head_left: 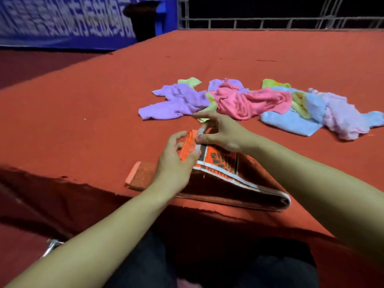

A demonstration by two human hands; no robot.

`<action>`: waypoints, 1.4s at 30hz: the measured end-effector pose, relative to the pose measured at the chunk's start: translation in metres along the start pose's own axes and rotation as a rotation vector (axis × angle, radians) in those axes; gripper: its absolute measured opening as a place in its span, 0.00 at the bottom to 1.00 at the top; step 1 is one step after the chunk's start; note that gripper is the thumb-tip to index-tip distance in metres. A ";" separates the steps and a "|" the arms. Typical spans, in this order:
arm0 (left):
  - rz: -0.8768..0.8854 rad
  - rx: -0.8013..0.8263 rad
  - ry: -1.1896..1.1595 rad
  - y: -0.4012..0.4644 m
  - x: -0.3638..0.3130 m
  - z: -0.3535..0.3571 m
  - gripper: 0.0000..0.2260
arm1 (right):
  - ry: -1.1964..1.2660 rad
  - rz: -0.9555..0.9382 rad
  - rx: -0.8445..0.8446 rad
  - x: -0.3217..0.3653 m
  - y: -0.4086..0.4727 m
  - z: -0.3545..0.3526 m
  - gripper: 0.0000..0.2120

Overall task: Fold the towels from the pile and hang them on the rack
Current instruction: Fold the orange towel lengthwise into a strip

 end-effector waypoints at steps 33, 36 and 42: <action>0.272 0.964 0.971 0.012 0.085 -0.055 0.37 | -0.963 0.364 -0.145 -0.067 -0.064 0.055 0.30; 0.278 0.947 0.944 0.011 0.093 -0.058 0.44 | -0.905 0.440 -0.100 -0.091 -0.080 0.054 0.32; 0.306 0.930 0.921 0.012 0.096 -0.057 0.42 | -0.874 0.405 -0.191 -0.103 -0.082 0.060 0.39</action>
Point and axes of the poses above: each hand's wrist, its own y-axis towards the middle knuckle, its own z-axis out of the palm, x = y × z, the point moved 3 cm from there along y, towards the middle knuckle, and after that the axes turned 14 degrees about z, right-handed, at the moved point
